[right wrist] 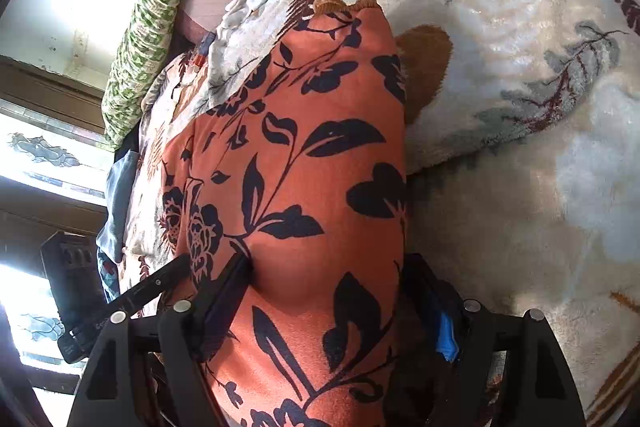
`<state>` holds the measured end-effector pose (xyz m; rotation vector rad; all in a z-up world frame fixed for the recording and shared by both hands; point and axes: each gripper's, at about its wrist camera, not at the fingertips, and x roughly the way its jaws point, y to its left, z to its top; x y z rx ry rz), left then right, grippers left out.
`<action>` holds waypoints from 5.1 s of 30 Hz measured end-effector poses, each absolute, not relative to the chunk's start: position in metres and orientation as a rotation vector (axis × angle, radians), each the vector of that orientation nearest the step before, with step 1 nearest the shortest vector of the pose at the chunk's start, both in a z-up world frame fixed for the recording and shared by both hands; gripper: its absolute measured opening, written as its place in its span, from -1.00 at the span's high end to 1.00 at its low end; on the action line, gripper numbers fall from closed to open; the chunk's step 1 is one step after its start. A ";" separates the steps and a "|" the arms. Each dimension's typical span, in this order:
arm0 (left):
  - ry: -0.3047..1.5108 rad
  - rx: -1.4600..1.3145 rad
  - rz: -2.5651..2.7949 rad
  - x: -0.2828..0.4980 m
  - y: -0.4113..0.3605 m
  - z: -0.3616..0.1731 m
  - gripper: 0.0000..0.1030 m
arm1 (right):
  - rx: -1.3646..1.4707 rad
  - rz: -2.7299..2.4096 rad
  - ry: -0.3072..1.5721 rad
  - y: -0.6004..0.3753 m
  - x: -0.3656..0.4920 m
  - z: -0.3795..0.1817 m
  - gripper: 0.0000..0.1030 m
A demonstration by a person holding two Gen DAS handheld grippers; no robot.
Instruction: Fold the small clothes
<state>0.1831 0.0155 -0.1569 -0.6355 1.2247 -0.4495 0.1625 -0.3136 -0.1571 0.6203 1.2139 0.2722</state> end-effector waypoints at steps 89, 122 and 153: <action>1.104 0.001 -0.206 0.121 -0.031 -0.116 -0.46 | 0.213 0.090 1.145 -0.270 0.121 -0.110 -0.50; 0.896 0.055 -0.125 0.051 -0.061 -0.026 -0.83 | -0.069 -0.004 0.989 -0.273 0.003 -0.025 -0.99; 0.871 0.011 -0.164 0.047 -0.075 0.001 -1.00 | -0.053 -0.083 0.907 -0.275 -0.001 -0.001 -0.99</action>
